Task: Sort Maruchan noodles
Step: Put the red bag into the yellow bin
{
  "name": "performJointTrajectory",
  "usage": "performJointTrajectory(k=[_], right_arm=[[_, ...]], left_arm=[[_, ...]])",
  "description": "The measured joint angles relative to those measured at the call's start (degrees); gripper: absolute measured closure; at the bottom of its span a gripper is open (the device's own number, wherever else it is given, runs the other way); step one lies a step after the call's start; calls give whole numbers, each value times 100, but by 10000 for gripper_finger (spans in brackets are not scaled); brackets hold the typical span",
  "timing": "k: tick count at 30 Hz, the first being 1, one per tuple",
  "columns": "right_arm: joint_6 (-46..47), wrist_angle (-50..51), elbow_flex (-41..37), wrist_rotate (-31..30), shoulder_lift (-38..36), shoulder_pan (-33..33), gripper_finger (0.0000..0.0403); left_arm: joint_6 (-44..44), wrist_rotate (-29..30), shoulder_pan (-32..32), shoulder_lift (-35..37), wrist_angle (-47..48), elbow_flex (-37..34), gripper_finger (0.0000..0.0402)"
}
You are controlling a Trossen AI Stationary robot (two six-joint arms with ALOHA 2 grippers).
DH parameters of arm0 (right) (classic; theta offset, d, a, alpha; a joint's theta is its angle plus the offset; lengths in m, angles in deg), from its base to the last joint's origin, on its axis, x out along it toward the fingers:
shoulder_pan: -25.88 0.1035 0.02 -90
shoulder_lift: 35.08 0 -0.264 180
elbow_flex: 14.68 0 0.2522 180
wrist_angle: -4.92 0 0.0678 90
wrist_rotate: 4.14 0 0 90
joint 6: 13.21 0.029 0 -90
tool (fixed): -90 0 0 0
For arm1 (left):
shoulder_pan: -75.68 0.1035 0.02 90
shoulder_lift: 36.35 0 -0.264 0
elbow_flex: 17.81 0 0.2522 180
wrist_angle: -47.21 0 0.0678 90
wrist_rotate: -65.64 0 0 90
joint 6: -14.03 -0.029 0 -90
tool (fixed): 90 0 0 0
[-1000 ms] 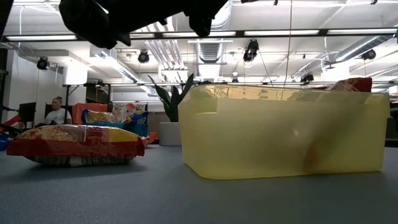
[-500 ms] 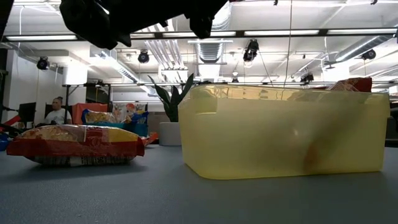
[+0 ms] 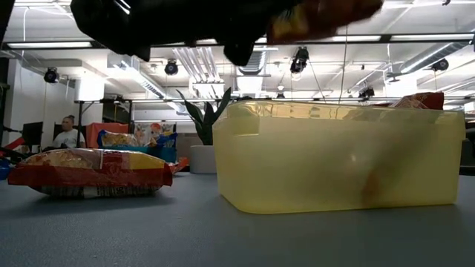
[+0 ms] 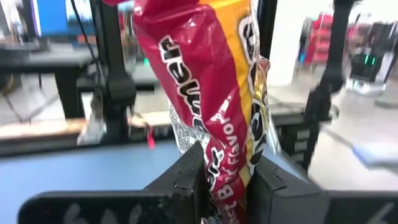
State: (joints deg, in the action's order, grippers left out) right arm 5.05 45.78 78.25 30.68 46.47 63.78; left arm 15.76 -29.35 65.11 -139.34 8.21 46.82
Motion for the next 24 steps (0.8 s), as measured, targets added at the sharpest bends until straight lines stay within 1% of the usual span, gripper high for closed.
performJointTrajectory(k=[3, 7, 10, 13, 19, 24], right_arm=[[490, 576, 263, 522, -20, -98, 129], [1304, 1420, 571, 1417, -20, -406, 133], [1841, 1902, 642, 2185, -20, -704, 133], [2104, 2102, 642, 2855, -14, -959, 134], [2161, 2075, 628, 3576, -9, -1336, 138], [2095, 2058, 628, 3635, -9, -1488, 163]], left_arm=[[-24, 2, 0, 155, 639, 0, 346], [-108, 4, 0, 429, 1292, -2, 346], [-127, 4, 0, 606, 1574, -2, 346], [-200, 7, 0, 767, 1822, -2, 346], [-230, 11, 0, 818, 1913, -2, 345], [-223, 21, 6, 811, 1917, -2, 345]])
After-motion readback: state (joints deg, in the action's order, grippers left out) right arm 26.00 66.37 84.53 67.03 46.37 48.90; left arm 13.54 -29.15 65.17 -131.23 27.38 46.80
